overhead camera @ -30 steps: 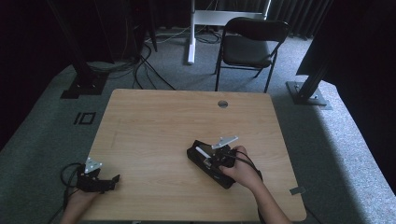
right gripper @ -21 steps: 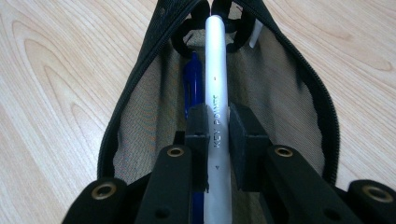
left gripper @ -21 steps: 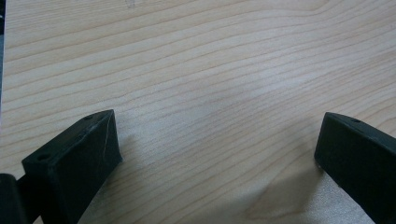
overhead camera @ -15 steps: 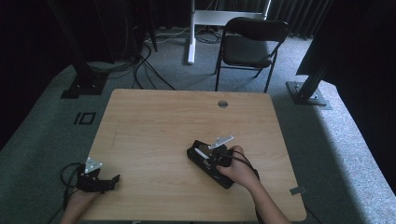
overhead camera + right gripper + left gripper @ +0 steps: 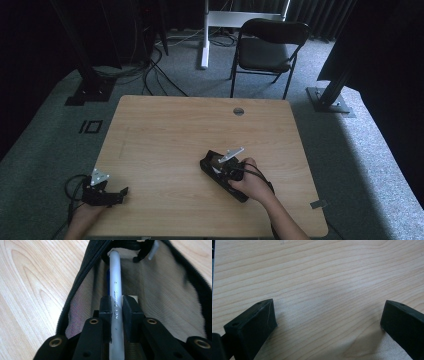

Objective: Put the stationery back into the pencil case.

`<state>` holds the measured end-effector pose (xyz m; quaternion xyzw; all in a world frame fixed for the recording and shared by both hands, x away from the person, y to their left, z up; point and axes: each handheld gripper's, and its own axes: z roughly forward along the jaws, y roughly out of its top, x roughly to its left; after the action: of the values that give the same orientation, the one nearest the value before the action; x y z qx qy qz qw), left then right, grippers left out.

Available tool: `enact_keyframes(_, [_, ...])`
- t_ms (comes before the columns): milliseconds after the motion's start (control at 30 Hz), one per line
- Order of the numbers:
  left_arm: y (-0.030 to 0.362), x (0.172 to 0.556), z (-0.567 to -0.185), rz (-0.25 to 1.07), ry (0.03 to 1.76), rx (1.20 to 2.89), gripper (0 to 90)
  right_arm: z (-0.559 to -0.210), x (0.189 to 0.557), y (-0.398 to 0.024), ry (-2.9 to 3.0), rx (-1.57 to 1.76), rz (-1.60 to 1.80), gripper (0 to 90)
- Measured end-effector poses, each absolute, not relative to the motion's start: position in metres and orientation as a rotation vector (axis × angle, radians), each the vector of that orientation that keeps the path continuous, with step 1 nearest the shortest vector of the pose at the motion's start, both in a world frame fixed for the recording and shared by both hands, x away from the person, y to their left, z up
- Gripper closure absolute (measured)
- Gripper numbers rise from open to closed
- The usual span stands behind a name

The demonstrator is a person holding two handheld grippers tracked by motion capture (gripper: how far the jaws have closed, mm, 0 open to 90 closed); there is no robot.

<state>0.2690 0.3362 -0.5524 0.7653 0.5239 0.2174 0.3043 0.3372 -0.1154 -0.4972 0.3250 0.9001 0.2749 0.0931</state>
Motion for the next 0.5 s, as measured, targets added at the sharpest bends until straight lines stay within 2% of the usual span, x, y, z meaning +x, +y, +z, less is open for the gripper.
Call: enact_keyframes(500, [0.336,0.269,-0.552,0.576,1.388,2.027,0.2,-0.508,0.346,-0.114,2.683,0.996,0.769,76.8])
